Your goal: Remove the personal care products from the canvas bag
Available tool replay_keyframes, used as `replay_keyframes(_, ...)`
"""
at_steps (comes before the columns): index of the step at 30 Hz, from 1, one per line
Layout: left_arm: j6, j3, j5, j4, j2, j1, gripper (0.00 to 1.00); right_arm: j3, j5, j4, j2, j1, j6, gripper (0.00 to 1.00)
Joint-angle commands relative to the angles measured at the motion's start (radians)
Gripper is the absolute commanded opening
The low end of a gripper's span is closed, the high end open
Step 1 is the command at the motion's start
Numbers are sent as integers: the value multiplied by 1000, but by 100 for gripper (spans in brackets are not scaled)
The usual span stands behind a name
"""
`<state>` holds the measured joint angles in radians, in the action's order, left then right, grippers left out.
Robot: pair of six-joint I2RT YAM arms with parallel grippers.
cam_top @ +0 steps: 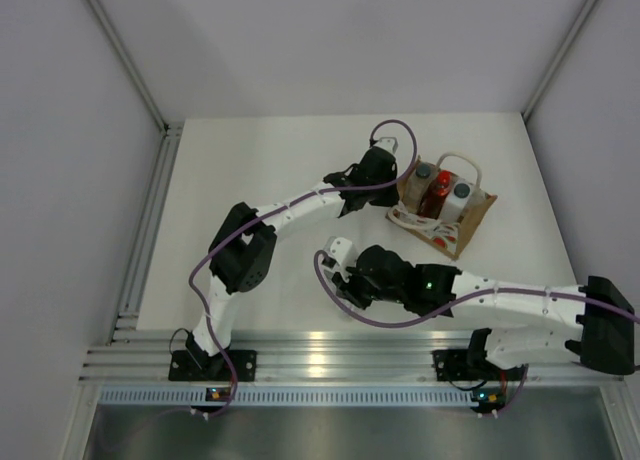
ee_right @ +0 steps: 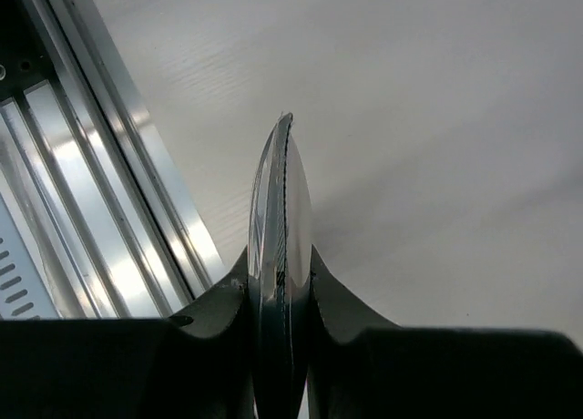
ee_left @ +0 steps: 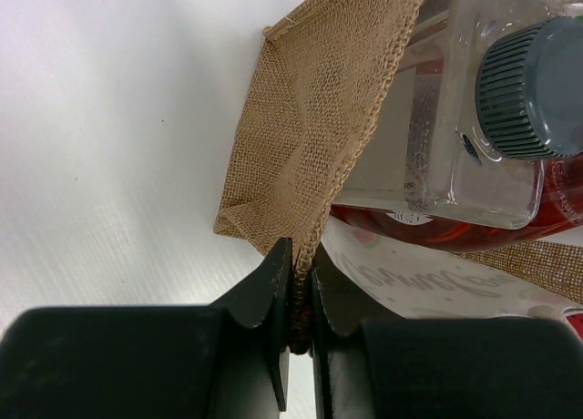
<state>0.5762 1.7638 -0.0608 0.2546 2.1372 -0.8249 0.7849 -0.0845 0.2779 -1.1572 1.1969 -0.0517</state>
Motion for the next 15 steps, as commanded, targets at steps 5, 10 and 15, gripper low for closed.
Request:
replay_keyframes(5, -19, -7, -17, 49, -62, 9, 0, -64, 28, -246, -42, -10, -34, 1)
replay_keyframes(10, -19, -6, -13, 49, -63, 9, 0, -78, 19, -253, -3, -14, -46, 47)
replay_keyframes(15, -19, -7, -14, 49, -66, 9, 0, -62, 5, -224, 42, -14, -45, 67)
